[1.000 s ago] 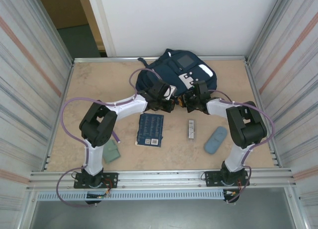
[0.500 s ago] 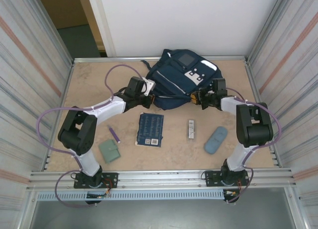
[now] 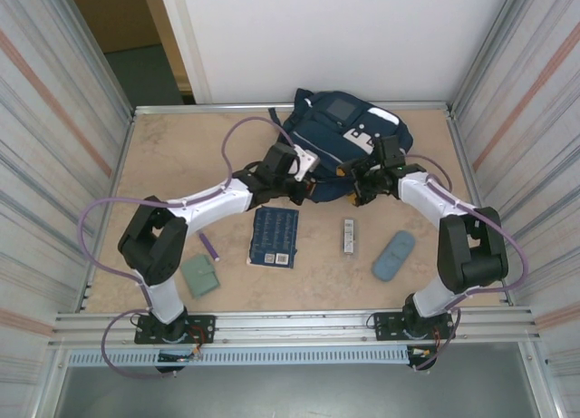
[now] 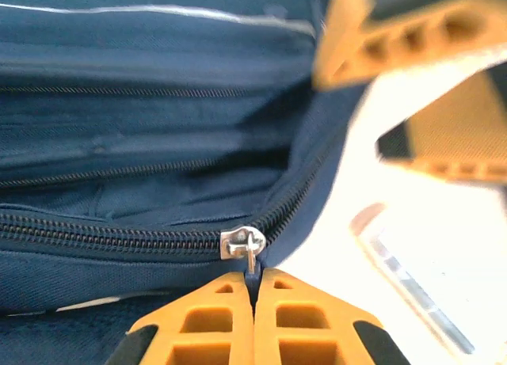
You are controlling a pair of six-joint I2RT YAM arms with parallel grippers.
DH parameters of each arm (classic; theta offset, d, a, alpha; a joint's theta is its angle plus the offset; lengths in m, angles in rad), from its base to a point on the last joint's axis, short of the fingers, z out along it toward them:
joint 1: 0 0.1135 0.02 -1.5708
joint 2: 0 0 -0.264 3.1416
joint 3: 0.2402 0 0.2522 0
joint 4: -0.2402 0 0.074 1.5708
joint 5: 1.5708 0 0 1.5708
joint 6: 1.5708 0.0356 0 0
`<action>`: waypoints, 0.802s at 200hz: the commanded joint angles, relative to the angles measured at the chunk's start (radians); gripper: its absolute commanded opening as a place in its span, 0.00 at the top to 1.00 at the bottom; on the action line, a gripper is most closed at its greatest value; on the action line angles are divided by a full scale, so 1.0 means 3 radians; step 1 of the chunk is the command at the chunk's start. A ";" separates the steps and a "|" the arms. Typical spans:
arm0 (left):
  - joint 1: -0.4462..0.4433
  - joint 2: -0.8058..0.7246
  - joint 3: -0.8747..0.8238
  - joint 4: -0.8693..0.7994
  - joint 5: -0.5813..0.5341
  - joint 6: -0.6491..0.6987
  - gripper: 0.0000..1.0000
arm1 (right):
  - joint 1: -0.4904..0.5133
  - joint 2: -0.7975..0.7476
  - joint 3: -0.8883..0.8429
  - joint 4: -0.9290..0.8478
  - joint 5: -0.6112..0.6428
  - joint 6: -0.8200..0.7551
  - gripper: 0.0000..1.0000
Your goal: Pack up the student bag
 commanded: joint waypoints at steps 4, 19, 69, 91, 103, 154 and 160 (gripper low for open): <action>-0.0143 0.0005 0.0148 0.0138 0.0384 -0.0098 1.00 | 0.0225 -0.0055 -0.0093 -0.0355 0.0192 0.0444 0.30; -0.0149 0.0022 0.0171 0.0166 0.0524 -0.0209 1.00 | 0.0289 -0.0003 -0.0058 -0.0314 0.0172 0.0485 0.30; -0.0160 0.0033 0.0132 0.0154 0.0623 -0.0296 1.00 | 0.0323 0.0030 0.0053 -0.0213 0.0215 0.0541 0.36; -0.0155 -0.0046 0.0032 0.0183 0.0479 -0.0182 1.00 | 0.0327 0.0039 0.0031 -0.0077 0.0262 0.0517 0.66; -0.0113 -0.0102 0.0005 0.0108 0.0295 -0.0143 1.00 | 0.0290 0.0064 0.0014 -0.0016 0.0223 0.0478 0.85; 0.0445 -0.0324 -0.0277 -0.0041 -0.0540 -0.0379 1.00 | 0.0170 0.0044 0.0173 0.0044 -0.0052 -0.0415 0.93; 0.0525 -0.0366 -0.0322 -0.0041 -0.0561 -0.0456 1.00 | 0.0148 0.0079 0.0280 -0.0002 -0.0187 -0.0791 0.93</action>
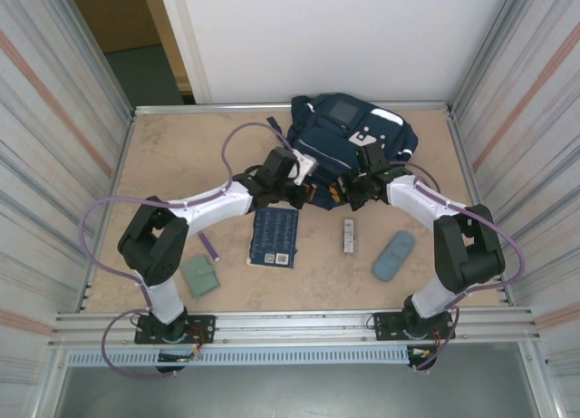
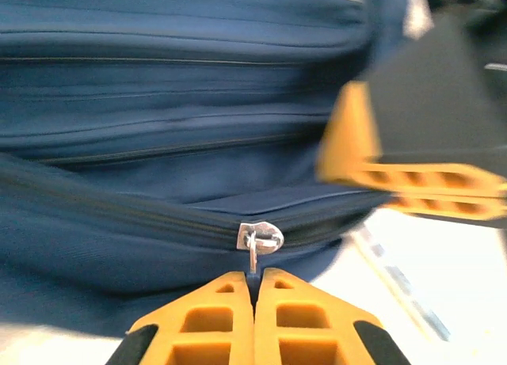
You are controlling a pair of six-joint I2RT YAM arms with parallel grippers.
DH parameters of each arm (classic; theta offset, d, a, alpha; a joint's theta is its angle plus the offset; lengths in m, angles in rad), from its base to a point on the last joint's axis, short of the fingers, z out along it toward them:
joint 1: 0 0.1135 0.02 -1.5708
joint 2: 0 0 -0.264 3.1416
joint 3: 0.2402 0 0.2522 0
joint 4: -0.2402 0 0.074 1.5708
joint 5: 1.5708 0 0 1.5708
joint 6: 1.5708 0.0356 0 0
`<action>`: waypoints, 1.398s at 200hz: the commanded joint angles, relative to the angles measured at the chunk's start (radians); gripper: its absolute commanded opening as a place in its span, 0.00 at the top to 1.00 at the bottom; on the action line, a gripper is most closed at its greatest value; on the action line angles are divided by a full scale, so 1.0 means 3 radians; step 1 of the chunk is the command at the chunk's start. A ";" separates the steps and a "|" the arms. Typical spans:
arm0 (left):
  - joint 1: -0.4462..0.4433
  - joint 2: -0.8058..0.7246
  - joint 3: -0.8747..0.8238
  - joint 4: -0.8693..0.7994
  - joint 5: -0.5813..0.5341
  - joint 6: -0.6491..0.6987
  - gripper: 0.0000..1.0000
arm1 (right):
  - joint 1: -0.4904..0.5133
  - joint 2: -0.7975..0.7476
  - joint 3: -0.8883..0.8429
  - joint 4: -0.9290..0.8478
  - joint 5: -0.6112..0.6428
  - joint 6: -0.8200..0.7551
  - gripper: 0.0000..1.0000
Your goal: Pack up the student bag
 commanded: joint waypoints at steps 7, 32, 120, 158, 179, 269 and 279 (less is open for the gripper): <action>0.0468 -0.0365 -0.0199 -0.0052 -0.0500 -0.0282 1.00 | -0.0130 0.0088 0.0456 -0.0174 -0.0430 -0.1291 0.98; 0.0594 -0.0485 -0.0338 -0.0003 -0.0387 -0.0232 1.00 | -0.0316 0.0083 0.0562 -0.0420 -0.0597 -0.1883 1.00; -0.0136 -0.0434 -0.0220 0.0081 0.0273 -0.0101 1.00 | -0.0997 0.0582 0.0906 -0.0755 -0.0777 -0.2702 0.87; -0.0292 -0.0272 -0.0111 0.0277 0.0326 -0.0297 1.00 | -0.0992 0.0633 0.0940 -0.0810 -0.0420 -0.2508 0.73; -0.0199 -0.0225 -0.0107 0.0157 0.0198 -0.0289 1.00 | -0.0989 0.0431 0.0912 -0.1056 0.0211 -0.2457 0.62; -0.0214 0.0239 0.0483 -0.0559 0.0006 -0.1204 0.60 | -0.0542 -0.0699 0.0604 -0.1179 0.2338 -0.2884 0.10; -0.0279 0.0293 0.0567 -0.0711 -0.0215 -0.1300 0.55 | -0.0723 -0.0736 0.0585 -0.1126 0.1899 -0.2879 0.13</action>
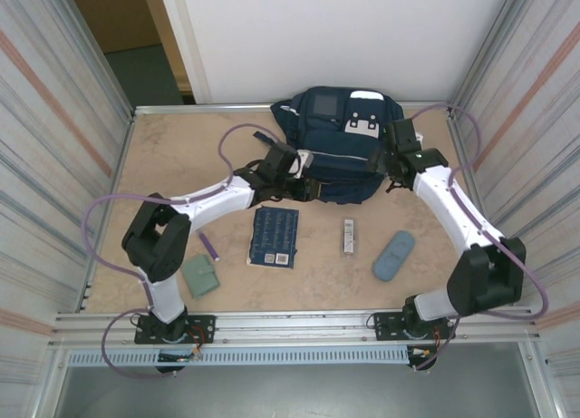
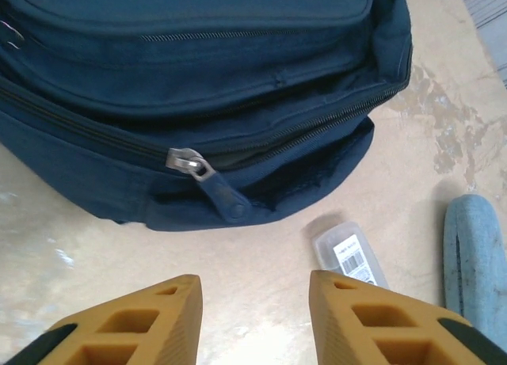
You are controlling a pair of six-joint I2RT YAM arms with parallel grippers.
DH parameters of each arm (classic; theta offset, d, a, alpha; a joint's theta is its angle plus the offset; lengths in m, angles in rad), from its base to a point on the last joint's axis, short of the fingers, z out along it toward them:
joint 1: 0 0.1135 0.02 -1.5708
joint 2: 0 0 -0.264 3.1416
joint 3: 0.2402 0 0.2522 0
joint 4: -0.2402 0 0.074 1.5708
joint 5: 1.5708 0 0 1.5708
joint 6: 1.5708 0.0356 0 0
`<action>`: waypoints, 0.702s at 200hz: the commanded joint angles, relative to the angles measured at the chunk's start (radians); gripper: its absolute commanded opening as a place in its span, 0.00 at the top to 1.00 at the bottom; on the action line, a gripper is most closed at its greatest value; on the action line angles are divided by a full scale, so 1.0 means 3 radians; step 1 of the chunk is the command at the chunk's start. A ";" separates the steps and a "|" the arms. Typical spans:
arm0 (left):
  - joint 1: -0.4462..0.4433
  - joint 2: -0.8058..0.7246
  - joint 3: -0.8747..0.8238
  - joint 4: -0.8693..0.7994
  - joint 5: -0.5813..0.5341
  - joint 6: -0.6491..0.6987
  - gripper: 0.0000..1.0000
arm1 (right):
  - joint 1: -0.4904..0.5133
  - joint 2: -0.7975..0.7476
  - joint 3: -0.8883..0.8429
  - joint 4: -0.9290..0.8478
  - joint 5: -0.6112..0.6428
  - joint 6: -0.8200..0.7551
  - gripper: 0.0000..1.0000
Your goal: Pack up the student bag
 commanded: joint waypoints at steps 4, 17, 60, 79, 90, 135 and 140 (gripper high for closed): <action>-0.0190 0.0132 0.0291 -0.0505 -0.0478 -0.0400 0.50 | -0.0406 -0.0134 -0.0122 0.0140 -0.0423 -0.0088 0.16; -0.0257 0.0215 0.0443 -0.0770 -0.0730 -0.0521 0.47 | -0.0594 -0.0214 -0.0235 0.0324 -0.0963 -0.0011 0.26; -0.0338 0.0486 0.0827 -0.1166 -0.1249 -0.0716 0.50 | -0.0649 -0.0399 -0.0495 0.0799 -0.1703 -0.0026 0.38; -0.0343 0.0586 0.0967 -0.1160 -0.1303 -0.0732 0.52 | -0.0630 -0.0467 -0.0536 0.0839 -0.1723 -0.0049 0.38; -0.0340 0.0652 0.1030 -0.1110 -0.1289 -0.0717 0.54 | -0.0620 -0.0507 -0.0555 0.0844 -0.1724 -0.0091 0.39; -0.0410 0.0805 0.1229 -0.1081 -0.1384 -0.0769 0.57 | -0.0590 -0.0668 -0.0645 0.0871 -0.1734 -0.0174 0.39; -0.0419 0.0829 0.1238 -0.1073 -0.1409 -0.0765 0.57 | -0.0580 -0.0684 -0.0656 0.0884 -0.1756 -0.0199 0.39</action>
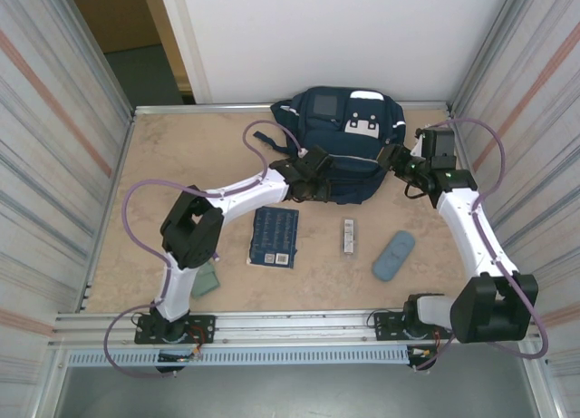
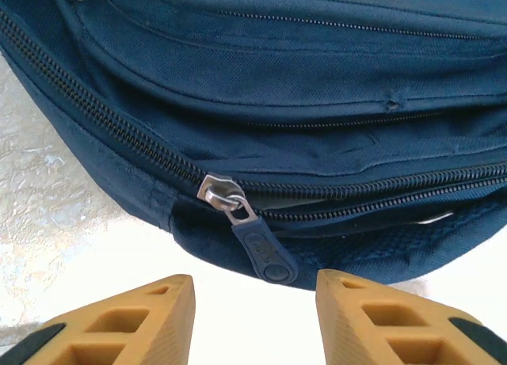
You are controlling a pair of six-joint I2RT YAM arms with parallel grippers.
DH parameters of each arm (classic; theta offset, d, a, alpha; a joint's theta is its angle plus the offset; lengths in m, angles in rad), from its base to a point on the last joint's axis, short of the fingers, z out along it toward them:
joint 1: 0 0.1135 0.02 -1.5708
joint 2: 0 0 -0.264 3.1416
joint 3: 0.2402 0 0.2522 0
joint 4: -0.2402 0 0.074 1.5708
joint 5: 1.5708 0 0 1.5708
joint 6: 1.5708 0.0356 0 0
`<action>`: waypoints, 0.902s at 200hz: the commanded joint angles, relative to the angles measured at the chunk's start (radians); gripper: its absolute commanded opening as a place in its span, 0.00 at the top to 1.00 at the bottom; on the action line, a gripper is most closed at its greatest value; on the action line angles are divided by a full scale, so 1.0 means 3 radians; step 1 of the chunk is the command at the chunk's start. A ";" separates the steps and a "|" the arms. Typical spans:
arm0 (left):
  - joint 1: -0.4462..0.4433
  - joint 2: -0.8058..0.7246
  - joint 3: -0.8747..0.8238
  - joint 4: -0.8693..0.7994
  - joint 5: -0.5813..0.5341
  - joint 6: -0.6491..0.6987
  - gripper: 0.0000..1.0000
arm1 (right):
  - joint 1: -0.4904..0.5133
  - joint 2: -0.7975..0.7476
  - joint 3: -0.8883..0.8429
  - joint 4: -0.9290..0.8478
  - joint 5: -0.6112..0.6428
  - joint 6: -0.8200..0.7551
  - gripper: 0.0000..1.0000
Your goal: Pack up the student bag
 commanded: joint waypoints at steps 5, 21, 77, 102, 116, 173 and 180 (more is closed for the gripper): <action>-0.0062 0.0083 0.0151 -0.0035 -0.0224 -0.0083 0.57 | 0.0065 -0.0134 -0.0100 0.0088 -0.0129 -0.0164 0.39; -0.0068 0.0165 0.0242 -0.0074 -0.0215 -0.0135 0.57 | 0.0126 -0.0157 -0.0125 0.0119 -0.0131 -0.0201 0.39; -0.0098 0.0413 0.0486 -0.0437 -0.0723 -0.0341 0.62 | 0.0288 -0.0156 -0.0165 0.0166 -0.0156 -0.0172 0.40; -0.0098 0.0400 0.0457 -0.0480 -0.0830 -0.0339 0.68 | 0.0343 -0.0223 -0.0232 0.0205 -0.0109 -0.0099 0.39; -0.0094 0.0384 0.0429 -0.0420 -0.0814 -0.0277 0.80 | 0.0365 -0.0271 -0.0303 0.0265 -0.0058 -0.0066 0.39; -0.0046 0.0270 0.0294 -0.0170 -0.0664 -0.0046 0.97 | 0.0372 -0.0234 -0.0309 0.0223 -0.0155 -0.0078 0.38; -0.0025 0.0252 0.0280 -0.0187 -0.0646 -0.0051 0.99 | 0.0377 -0.0231 -0.0302 0.0224 -0.0187 -0.0067 0.37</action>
